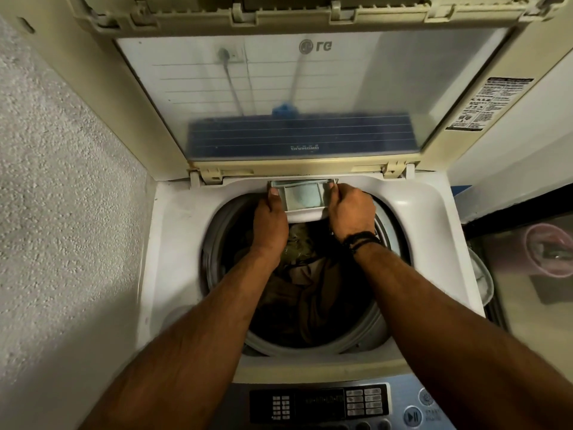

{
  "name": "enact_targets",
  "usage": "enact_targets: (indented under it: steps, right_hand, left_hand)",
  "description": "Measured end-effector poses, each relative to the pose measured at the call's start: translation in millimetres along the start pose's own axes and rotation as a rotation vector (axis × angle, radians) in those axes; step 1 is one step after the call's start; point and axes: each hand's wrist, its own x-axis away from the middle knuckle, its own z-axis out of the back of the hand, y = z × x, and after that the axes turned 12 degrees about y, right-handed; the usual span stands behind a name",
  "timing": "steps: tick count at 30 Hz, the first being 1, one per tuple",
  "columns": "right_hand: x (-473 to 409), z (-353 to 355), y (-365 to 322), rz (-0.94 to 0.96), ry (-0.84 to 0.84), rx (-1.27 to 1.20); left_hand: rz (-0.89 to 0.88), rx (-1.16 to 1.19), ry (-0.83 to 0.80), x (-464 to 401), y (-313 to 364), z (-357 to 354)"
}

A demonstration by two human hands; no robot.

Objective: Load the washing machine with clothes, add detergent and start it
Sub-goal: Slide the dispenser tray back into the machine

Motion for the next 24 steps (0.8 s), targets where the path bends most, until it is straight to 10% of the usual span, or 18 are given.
enact_targets:
  steps: [10, 24]
  right_hand:
    - [13.4, -7.9, 10.8, -0.524, -0.086, -0.534]
    - [19.7, -12.1, 13.1, -0.464, -0.063, -0.583]
  left_hand:
    - [0.040, 0.011, -0.037, -15.3, 6.9, 3.4]
    - [-0.206, -0.104, -0.089, -29.6, -14.2, 32.1]
